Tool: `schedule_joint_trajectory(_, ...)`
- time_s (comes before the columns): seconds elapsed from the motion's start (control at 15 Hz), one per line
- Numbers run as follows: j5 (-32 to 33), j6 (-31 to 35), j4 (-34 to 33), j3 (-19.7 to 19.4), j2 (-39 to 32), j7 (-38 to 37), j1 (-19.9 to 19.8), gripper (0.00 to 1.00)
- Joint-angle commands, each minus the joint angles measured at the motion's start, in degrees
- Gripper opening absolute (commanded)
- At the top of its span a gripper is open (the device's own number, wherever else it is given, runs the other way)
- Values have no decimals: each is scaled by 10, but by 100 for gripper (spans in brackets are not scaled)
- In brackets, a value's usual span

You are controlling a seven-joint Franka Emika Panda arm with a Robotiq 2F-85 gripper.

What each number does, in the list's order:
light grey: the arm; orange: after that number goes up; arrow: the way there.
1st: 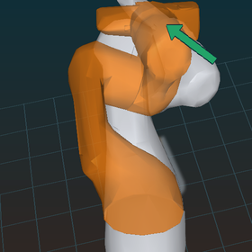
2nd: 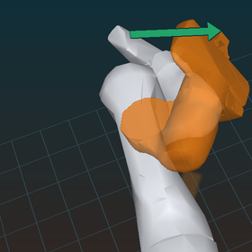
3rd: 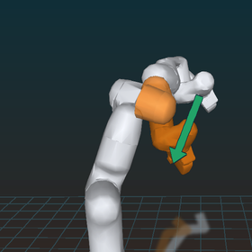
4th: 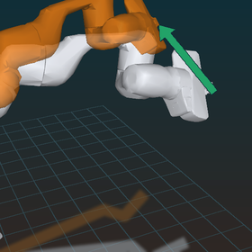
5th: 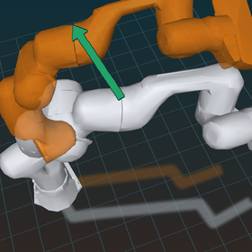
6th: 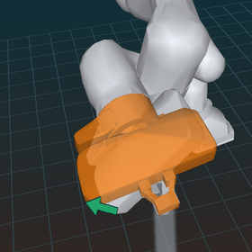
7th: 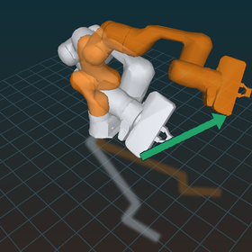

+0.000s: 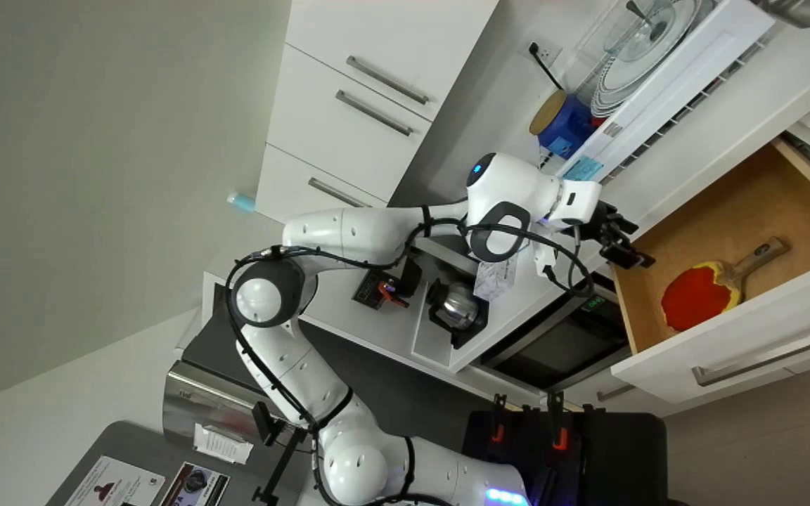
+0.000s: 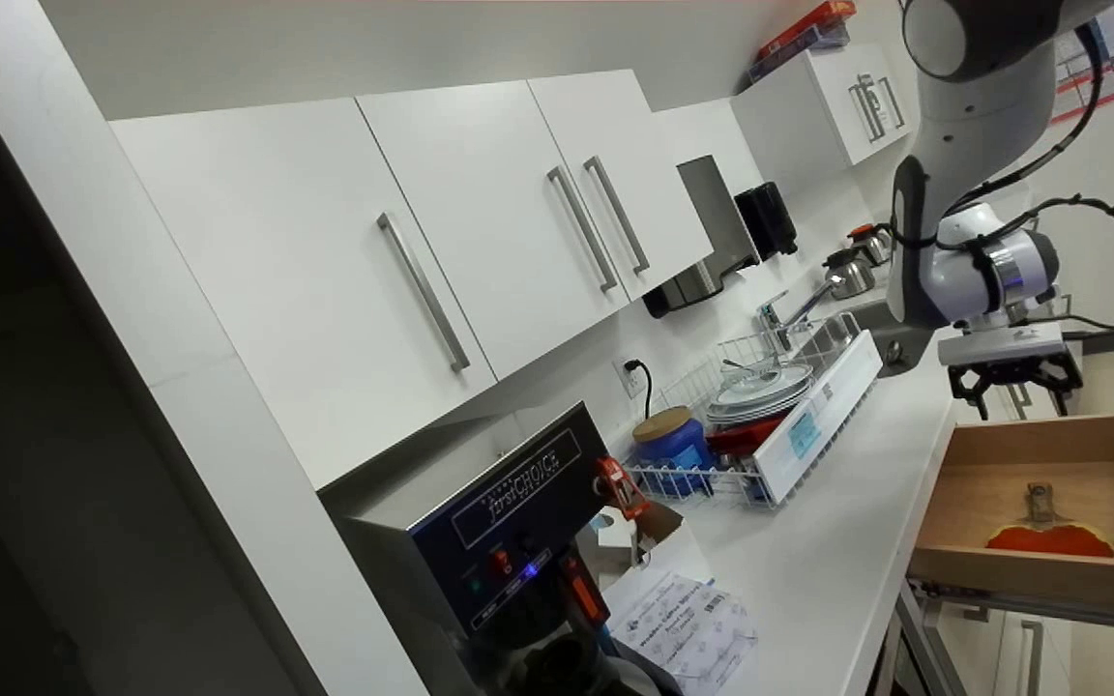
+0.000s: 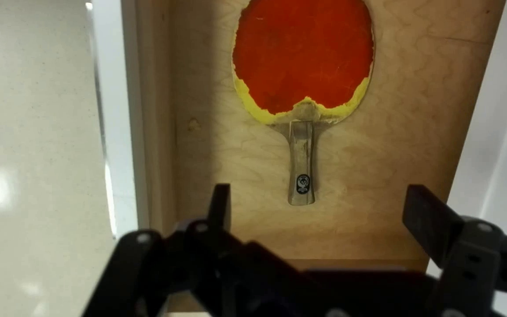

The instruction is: Place the paddle on the counter

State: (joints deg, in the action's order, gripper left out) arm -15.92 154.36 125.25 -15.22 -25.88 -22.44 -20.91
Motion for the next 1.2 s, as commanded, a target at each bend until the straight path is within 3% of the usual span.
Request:
schedule_joint_trajectory(0.0,-18,1,-14,-6,-19,4,9,100)
schedule_joint_trajectory(0.47,-19,1,-24,-8,-35,4,10,100)
schedule_joint_trajectory(1.13,-49,50,-130,22,-183,12,-21,100)
